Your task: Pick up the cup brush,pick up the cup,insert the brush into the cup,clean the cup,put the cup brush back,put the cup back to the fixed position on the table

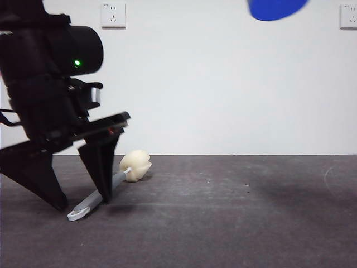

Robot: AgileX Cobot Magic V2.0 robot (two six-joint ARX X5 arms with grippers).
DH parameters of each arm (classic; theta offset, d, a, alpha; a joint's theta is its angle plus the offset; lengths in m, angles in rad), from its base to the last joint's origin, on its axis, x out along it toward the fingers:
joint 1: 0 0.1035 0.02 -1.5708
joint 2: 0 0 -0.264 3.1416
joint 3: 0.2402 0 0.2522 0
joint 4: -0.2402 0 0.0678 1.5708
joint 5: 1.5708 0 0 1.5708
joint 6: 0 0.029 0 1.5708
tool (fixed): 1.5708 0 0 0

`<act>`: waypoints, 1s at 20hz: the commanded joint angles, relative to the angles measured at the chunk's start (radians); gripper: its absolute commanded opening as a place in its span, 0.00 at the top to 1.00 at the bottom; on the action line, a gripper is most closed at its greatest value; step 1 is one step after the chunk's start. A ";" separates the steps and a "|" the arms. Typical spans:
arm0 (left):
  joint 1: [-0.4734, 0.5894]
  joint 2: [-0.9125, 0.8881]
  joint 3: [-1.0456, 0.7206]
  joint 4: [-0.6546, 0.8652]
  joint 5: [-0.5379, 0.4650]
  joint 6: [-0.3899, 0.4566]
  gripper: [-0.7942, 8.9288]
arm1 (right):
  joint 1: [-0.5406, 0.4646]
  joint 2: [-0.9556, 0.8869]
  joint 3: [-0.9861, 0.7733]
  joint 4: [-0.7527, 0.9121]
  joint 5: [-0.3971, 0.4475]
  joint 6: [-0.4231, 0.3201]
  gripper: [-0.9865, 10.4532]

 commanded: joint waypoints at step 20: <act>0.002 -0.839 -0.007 -0.345 -0.082 0.115 0.56 | -0.226 0.587 -0.407 1.086 -0.006 -0.103 0.93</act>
